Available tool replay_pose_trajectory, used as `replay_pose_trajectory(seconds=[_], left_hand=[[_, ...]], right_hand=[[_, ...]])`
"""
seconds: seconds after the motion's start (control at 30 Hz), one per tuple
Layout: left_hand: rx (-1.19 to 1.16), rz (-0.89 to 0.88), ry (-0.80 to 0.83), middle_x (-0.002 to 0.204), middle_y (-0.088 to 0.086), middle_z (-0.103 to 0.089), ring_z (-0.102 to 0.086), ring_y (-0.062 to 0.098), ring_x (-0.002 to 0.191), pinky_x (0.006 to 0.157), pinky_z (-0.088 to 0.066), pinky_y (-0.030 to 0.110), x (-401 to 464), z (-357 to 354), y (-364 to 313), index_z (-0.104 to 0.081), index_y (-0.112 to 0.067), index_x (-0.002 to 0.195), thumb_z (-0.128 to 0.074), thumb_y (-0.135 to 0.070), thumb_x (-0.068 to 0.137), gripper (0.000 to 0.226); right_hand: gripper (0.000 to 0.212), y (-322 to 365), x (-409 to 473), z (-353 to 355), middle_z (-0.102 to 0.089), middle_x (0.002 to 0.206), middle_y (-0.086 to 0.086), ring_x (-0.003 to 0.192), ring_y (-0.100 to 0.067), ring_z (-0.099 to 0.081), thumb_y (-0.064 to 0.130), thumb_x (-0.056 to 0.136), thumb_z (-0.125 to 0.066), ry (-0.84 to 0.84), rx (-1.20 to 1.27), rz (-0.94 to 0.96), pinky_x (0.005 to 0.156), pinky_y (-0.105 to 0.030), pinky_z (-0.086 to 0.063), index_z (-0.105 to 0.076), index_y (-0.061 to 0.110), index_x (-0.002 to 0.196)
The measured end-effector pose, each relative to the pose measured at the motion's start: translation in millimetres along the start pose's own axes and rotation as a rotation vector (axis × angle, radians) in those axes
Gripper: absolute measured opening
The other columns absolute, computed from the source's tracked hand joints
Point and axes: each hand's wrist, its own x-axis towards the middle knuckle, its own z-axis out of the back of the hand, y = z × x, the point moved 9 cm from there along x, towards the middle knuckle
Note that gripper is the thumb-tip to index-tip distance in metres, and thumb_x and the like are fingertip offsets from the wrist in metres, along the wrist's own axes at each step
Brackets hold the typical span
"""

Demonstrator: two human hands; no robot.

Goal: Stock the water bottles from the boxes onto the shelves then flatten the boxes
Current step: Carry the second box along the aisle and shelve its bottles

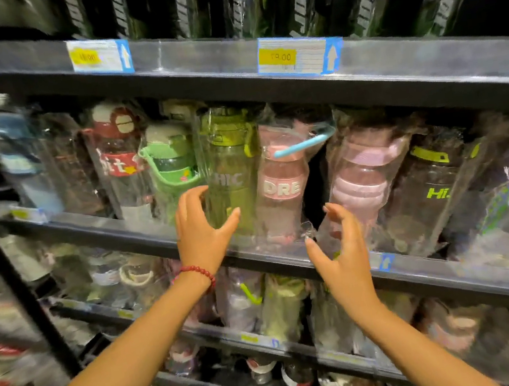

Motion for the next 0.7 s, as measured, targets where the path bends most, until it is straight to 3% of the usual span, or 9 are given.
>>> replay_pose_trajectory(seconds=[0.07, 0.2, 0.3, 0.4, 0.53, 0.7], left_hand=[[0.026, 0.094, 0.105, 0.127, 0.008, -0.048, -0.047, 0.023, 0.119, 0.100, -0.037, 0.031, 8.2, -8.0, 16.6, -0.045, -0.008, 0.128, -0.076, -0.034, 0.076, 0.066], [0.049, 0.197, 0.296, 0.135, 0.010, -0.047, -0.049, 0.022, 0.122, 0.100, -0.042, 0.035, 17.6, -31.1, 34.6, -0.035, -0.011, 0.137, -0.076, -0.044, 0.072, 0.083], [0.103, 0.222, 0.339, 0.137, 0.009, -0.048, -0.049, 0.023, 0.122, 0.097, -0.043, 0.035, 22.5, -39.5, 39.1, -0.037, -0.010, 0.137, -0.074, -0.049, 0.072, 0.084], [0.137, 0.229, 0.384, 0.144, 0.010, -0.040, -0.043, 0.025, 0.129, 0.102, -0.040, 0.037, 24.7, -49.9, 41.3, -0.028, -0.007, 0.144, -0.071, -0.052, 0.073, 0.094], [0.021, 0.291, 0.457, 0.142, 0.010, -0.042, -0.044, 0.026, 0.128, 0.103, -0.042, 0.043, 18.7, -65.4, 50.2, -0.023, -0.007, 0.144, -0.078, -0.051, 0.065, 0.106], [0.022, 0.325, 0.366, 0.125, 0.006, -0.055, -0.055, 0.025, 0.112, 0.091, -0.049, 0.038, 18.9, -59.6, 53.0, -0.040, -0.011, 0.126, -0.083, -0.048, 0.061, 0.086]], right_hand=[[0.071, 2.1, 14.1, -24.6, -0.036, 0.136, 0.000, 0.130, -0.015, -0.035, 0.022, 0.083, -0.070, 0.029, -0.030, -0.044, 0.106, -0.023, -0.027, -0.032, 0.012, 0.142], [0.094, -13.4, 37.8, -49.0, -0.020, 0.152, -0.015, 0.142, -0.029, -0.019, 0.027, 0.081, -0.073, 0.059, -0.113, -0.222, 0.113, -0.036, -0.020, -0.011, 0.008, 0.150], [0.098, -26.0, 50.5, -62.7, -0.026, 0.152, -0.015, 0.140, -0.031, -0.023, 0.034, 0.077, -0.075, 0.107, -0.142, -0.271, 0.114, -0.045, -0.026, -0.014, 0.007, 0.149], [0.086, -29.5, 57.6, -67.3, -0.042, 0.139, -0.012, 0.128, -0.029, -0.041, 0.035, 0.072, -0.079, 0.105, -0.122, -0.298, 0.103, -0.046, -0.040, -0.028, 0.003, 0.134], [0.062, -31.5, 57.3, -66.4, -0.053, 0.120, -0.001, 0.107, -0.020, -0.054, 0.033, 0.073, -0.079, 0.083, -0.067, -0.312, 0.087, -0.038, -0.050, -0.035, 0.016, 0.113], [0.053, -40.4, 54.0, -59.7, -0.060, 0.112, 0.001, 0.102, -0.017, -0.059, 0.033, 0.070, -0.081, 0.013, -0.032, -0.299, 0.085, -0.037, -0.052, -0.045, 0.019, 0.107]])
